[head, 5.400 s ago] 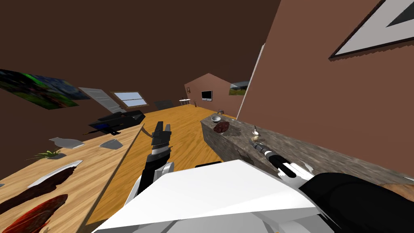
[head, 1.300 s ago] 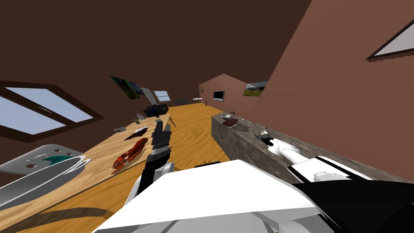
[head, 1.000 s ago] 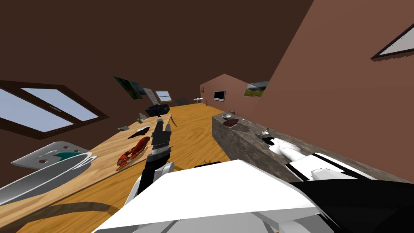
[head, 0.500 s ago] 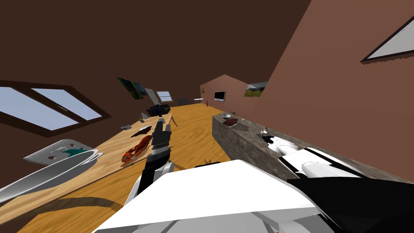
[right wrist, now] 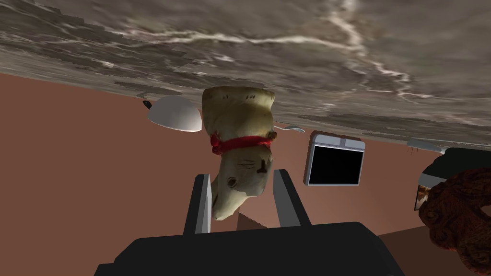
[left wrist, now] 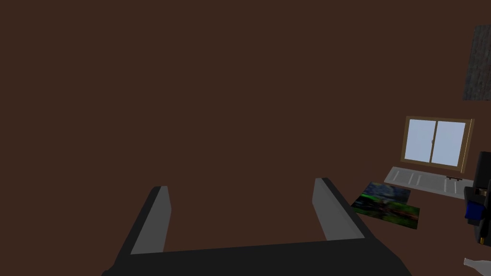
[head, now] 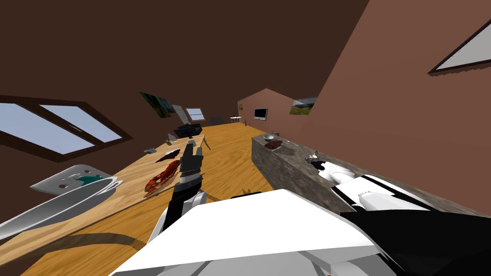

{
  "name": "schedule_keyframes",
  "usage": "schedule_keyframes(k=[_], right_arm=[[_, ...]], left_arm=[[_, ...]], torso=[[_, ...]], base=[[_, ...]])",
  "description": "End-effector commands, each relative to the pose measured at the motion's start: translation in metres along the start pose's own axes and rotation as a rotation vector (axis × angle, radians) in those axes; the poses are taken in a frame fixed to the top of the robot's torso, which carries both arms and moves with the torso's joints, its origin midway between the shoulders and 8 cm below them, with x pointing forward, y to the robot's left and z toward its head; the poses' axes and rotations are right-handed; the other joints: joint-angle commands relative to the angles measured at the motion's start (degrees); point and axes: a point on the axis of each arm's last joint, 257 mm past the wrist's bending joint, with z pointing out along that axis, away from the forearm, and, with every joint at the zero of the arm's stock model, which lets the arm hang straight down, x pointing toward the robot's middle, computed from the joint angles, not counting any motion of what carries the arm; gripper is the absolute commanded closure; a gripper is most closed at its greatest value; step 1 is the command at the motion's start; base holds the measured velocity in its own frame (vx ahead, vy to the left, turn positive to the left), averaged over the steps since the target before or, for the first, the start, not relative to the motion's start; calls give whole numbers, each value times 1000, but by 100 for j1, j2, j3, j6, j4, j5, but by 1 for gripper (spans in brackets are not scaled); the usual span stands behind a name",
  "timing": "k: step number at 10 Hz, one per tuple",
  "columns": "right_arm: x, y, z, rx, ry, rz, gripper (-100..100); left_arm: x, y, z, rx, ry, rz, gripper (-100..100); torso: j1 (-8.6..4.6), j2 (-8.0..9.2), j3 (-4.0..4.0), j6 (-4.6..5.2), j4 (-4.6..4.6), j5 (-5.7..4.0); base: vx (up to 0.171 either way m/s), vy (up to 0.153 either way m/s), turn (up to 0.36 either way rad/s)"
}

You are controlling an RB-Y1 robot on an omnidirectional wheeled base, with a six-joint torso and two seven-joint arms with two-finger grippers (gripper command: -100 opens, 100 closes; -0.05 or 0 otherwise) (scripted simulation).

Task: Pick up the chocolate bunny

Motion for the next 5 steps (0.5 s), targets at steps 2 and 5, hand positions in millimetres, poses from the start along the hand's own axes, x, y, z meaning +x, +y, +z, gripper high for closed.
schedule_keyframes(k=[2,5], right_arm=[[19,-13,-5,31,22,12,100],[19,5,-7,-17,9,-8,100]], left_arm=[[0,0,0,0,0,0,0],[0,0,0,0,0,0,0]], torso=[[-9,-20,-12,13,-7,-5],[-35,-25,-21,-13,-16,-31]], base=[[118,-33,-122],[21,-9,3]])
